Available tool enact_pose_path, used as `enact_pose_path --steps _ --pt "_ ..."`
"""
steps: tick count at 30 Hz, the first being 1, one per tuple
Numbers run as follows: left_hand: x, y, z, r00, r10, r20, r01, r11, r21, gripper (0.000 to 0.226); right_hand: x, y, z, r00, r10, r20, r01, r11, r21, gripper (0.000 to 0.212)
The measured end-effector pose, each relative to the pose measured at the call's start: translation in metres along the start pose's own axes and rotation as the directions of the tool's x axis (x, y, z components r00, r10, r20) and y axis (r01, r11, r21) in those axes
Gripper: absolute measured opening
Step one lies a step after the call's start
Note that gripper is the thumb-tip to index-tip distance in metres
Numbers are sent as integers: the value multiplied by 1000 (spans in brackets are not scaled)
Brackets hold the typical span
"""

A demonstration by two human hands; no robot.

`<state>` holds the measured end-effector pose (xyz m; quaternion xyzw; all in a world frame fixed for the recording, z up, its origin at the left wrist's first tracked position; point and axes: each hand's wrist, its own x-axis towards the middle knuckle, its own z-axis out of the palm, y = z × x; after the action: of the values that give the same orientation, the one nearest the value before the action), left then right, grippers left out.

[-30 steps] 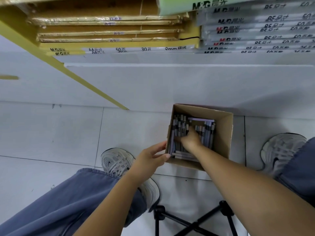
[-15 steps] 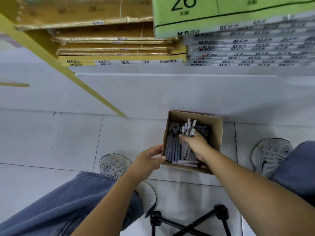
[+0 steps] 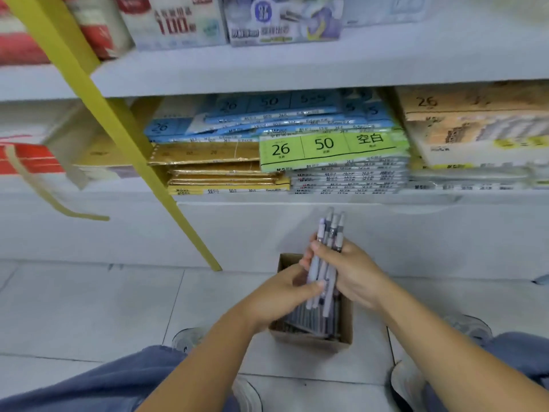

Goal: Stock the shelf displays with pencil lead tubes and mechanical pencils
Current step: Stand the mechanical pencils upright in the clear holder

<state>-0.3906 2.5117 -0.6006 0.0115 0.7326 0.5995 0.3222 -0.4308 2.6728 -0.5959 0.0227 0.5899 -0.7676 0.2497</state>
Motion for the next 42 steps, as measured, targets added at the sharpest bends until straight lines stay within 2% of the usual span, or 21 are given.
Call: enact_pose_path --steps 1,3,5,10,13,15,18,20,26,29,32,34,36,38,42 --pt "-3 16 2 1000 7 17 -6 997 -78 32 -7 -15 6 999 -46 8 46 998 -33 22" --pt "-12 47 3 997 39 73 -24 981 -193 27 -21 -45 17 989 -150 11 149 966 -212 11" --pt "-22 79 -2 989 78 124 -49 974 -222 29 -33 -79 25 972 -233 33 229 904 -362 17" --pt "-49 154 -14 970 188 157 -160 971 -176 33 -56 -159 37 927 -366 83 355 783 -511 34" --pt "-55 188 -16 965 243 99 -230 965 -126 27 -59 -196 39 894 -435 110 411 694 -592 28" --pt "-55 204 -19 960 278 39 -273 957 -100 25 -62 -218 38 865 -487 119 451 652 -610 25" --pt "-51 223 -27 944 323 -63 -328 941 -85 31 -64 -244 29 821 -568 60 516 691 -507 32" --pt "-47 233 -33 928 357 -108 -365 928 -74 34 -63 -256 23 804 -593 50 549 707 -446 26" --pt "-33 251 -35 880 458 -125 -460 888 14 37 -53 -273 31 769 -634 73 588 659 -469 37" --pt "-31 261 -41 840 499 -214 -496 866 71 36 -53 -294 33 675 -738 11 657 595 -463 32" --pt "-35 272 -54 785 525 -328 -531 844 79 30 -52 -335 32 490 -869 -69 760 464 -456 29" --pt "-40 279 -62 754 538 -378 -561 826 55 27 -44 -366 33 370 -929 -30 810 338 -480 32" --pt "-42 283 -67 737 541 -405 -578 815 36 32 -28 -390 36 320 -946 60 794 233 -561 37" --pt "-42 286 -69 729 548 -410 -583 811 48 34 -6 -408 37 352 -926 136 722 176 -670 38" --pt "-32 291 -71 717 552 -426 -579 812 76 32 37 -429 32 483 -851 207 586 138 -798 41"
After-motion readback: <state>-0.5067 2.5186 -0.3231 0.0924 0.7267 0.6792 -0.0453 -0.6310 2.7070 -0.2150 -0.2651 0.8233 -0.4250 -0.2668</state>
